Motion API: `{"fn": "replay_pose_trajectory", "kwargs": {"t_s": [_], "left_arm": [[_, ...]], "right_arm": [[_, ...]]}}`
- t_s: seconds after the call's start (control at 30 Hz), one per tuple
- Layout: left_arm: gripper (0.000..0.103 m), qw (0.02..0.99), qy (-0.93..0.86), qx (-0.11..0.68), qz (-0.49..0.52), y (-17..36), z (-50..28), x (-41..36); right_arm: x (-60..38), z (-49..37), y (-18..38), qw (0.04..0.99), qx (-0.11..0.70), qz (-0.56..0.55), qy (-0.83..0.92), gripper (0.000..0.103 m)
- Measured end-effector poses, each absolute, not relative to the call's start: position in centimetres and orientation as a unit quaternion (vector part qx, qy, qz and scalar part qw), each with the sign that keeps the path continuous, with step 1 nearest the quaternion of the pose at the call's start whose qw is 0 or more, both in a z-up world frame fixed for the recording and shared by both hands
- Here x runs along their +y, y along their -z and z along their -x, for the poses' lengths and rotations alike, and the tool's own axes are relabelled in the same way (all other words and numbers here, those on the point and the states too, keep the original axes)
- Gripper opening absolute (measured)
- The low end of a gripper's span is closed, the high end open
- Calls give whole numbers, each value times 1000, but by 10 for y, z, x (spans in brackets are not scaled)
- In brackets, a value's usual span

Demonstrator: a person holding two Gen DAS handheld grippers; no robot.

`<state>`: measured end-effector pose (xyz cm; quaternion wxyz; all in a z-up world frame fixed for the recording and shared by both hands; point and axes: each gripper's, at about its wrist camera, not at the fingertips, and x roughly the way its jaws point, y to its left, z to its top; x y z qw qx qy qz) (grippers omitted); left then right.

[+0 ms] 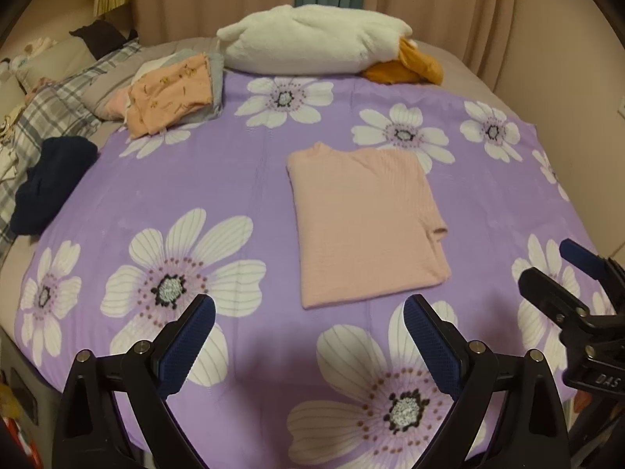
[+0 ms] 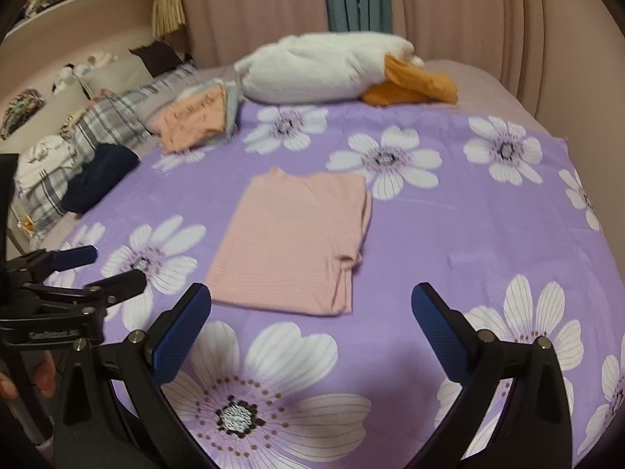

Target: Fold small clothes

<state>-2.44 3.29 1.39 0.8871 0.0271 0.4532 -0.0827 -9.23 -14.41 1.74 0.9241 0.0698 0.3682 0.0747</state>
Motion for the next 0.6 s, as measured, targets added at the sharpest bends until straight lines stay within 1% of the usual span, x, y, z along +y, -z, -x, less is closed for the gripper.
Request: {"fn": "replay_pose_trajectory", "kwargs": {"t_s": [0.17, 0.6], "left_arm": [[96, 881, 82, 466, -27, -8, 24, 33], [96, 882, 79, 464, -26, -9, 23, 33]], "right_arm": [[-144, 90, -14, 921, 375, -72, -77, 103], [-142, 87, -16, 920, 379, -69, -78, 103]]}}
